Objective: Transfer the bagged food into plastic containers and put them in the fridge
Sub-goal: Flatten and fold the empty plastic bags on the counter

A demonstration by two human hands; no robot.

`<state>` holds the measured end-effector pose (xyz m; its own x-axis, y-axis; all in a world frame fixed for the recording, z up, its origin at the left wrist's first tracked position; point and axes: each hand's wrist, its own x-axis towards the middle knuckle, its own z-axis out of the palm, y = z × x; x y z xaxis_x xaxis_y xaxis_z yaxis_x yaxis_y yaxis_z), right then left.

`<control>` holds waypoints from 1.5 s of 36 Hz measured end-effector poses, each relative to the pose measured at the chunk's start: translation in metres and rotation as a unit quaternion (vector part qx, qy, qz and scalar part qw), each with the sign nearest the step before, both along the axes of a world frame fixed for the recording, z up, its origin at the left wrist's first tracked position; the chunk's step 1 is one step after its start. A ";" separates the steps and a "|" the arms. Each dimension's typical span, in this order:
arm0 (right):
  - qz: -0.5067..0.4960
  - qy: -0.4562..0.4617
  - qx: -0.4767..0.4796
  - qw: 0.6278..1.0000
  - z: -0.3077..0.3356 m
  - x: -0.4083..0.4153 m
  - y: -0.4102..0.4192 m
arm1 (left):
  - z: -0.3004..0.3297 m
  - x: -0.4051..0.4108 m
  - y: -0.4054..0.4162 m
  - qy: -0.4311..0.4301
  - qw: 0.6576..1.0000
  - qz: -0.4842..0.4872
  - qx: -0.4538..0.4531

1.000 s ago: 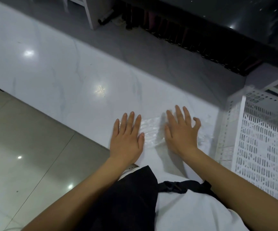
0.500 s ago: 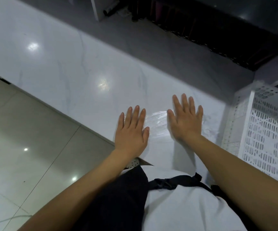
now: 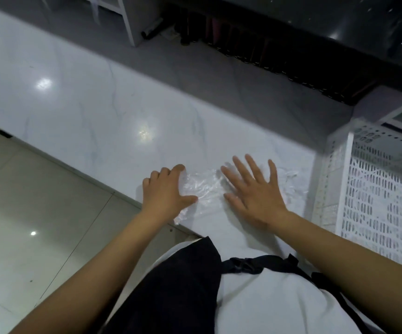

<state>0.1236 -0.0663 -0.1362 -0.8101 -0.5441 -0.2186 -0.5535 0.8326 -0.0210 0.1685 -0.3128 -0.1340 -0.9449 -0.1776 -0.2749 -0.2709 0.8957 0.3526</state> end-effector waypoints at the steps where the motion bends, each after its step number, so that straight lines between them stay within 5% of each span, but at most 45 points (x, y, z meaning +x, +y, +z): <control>1: 0.004 -0.016 -0.005 1.000 -0.005 0.006 0.000 | 0.004 -0.003 -0.001 -0.020 1.000 0.009 0.005; 4: -0.022 -0.031 -0.041 0.998 -0.015 0.015 0.000 | 0.016 -0.010 -0.005 -0.041 0.999 0.006 0.004; 7: -0.032 -0.033 -0.048 0.998 -0.016 0.015 -0.001 | 0.024 -0.012 -0.010 -0.068 0.991 0.028 0.116; 12: -0.048 -0.051 -0.051 0.996 -0.016 0.013 -0.005 | 0.037 -0.015 -0.014 -0.097 0.934 0.117 0.324; 17: -0.065 -0.093 -0.048 0.992 -0.009 0.011 -0.011 | 0.036 -0.020 -0.020 -0.103 0.886 0.172 0.417; 31: 0.101 -0.091 0.031 0.990 0.022 0.000 -0.025 | 0.071 -0.091 -0.044 0.009 0.947 0.095 0.306; 41: 0.046 -0.124 -0.069 0.989 0.006 0.006 -0.019 | 0.088 -0.058 0.035 0.052 0.963 -0.052 0.261; 46: -0.097 -0.088 -0.093 0.987 0.012 0.027 0.013 | 0.069 -0.039 0.064 0.050 0.962 -0.093 0.251; 48: -0.167 -0.113 -0.148 0.968 0.015 0.035 0.023 | 0.059 -0.036 0.074 0.036 0.962 -0.117 0.244; 52: -0.290 -0.184 -0.403 0.848 0.027 0.037 0.028 | 0.038 -0.033 0.087 -0.027 0.958 -0.167 0.231; 54: -0.296 -0.184 -0.448 0.823 0.031 0.037 0.028 | 0.028 -0.031 0.092 -0.057 0.952 -0.184 0.239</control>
